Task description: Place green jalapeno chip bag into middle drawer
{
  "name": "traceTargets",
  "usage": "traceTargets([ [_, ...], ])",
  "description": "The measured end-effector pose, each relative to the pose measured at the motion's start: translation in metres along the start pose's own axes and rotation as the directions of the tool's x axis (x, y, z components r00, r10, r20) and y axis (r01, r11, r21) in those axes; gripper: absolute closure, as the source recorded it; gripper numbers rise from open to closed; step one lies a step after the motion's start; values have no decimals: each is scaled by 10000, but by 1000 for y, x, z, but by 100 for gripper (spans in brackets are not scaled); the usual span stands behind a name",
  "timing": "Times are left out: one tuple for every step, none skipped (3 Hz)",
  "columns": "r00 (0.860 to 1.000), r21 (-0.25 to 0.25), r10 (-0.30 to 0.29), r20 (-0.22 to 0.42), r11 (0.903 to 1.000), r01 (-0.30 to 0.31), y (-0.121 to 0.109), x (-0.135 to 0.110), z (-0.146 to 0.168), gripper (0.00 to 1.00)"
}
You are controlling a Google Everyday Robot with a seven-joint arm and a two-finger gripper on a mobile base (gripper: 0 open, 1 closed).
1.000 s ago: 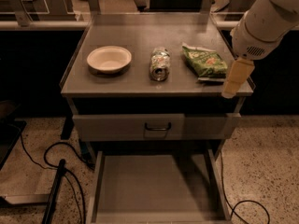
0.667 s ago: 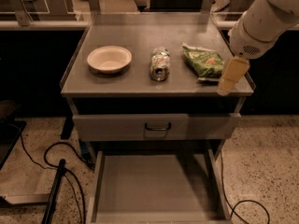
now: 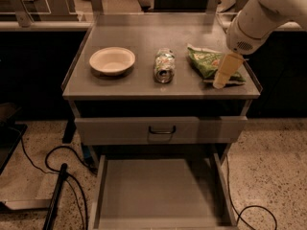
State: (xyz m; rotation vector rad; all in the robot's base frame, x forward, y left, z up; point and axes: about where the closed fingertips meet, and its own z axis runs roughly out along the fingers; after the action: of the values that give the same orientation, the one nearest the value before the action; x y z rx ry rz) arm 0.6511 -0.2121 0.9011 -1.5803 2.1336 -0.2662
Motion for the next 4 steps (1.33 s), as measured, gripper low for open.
traceTargets([
  [10000, -87, 13, -15, 10000, -13, -8, -1, 20, 0],
  [10000, -164, -14, -78, 9999, 13, -13, -1, 35, 0],
  [9995, -160, -133, -277, 9998, 129, -25, 8, 52, 0],
  [9981, -102, -207, -573, 9997, 202, -39, 23, 61, 0],
])
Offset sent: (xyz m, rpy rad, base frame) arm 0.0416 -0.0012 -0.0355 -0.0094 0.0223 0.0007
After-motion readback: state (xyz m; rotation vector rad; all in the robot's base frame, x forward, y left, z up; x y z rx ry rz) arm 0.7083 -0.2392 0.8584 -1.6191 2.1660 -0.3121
